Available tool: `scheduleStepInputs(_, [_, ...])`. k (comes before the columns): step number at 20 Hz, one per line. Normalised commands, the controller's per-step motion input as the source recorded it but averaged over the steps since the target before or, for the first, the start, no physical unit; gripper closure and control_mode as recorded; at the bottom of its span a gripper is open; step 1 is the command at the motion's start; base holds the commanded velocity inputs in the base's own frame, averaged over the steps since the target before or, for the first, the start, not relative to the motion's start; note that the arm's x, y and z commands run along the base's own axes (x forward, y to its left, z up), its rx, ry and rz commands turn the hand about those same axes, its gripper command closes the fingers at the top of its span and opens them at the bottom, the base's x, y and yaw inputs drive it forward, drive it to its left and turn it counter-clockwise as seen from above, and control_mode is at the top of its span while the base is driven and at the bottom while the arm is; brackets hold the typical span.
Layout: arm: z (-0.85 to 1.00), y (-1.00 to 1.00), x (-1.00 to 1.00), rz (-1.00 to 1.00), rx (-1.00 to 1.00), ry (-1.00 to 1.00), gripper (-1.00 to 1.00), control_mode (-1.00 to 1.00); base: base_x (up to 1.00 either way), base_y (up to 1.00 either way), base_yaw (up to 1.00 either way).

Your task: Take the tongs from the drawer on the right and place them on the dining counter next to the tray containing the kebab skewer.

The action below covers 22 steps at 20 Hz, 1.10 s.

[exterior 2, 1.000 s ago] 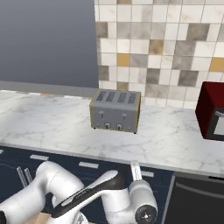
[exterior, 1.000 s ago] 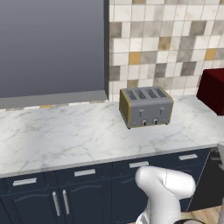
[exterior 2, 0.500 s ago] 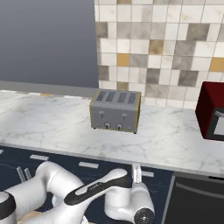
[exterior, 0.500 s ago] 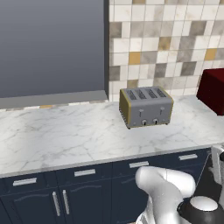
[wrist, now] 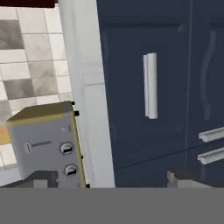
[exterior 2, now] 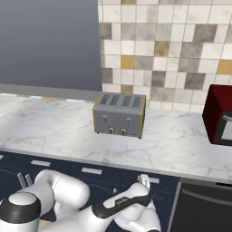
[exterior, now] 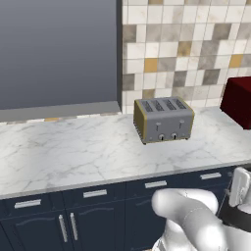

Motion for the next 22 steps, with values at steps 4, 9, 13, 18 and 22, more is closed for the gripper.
scheduleStepInputs(4, [-0.32, 0.0, 0.35, 0.0, 0.0, -0.18, -1.0, -1.0, 0.0, 0.0, 0.0])
scheduleStepInputs(9, [-0.31, 0.0, 0.39, 0.0, 0.0, -0.16, -1.0, -1.0, 0.0, 0.0, 0.0])
scheduleStepInputs(13, [-0.3, 0.0, 0.45, 0.0, 0.0, -0.11, -1.0, -1.0, 0.0, 0.0, 0.0])
scheduleStepInputs(18, [-0.37, -0.16, 0.47, 0.0, 0.0, -0.05, -1.0, -1.0, 0.0, 0.0, 0.0])
scheduleStepInputs(22, [-0.45, -0.41, 0.4, 0.0, 0.0, 0.0, -1.0, -1.0, 0.0, 0.0, 0.0])
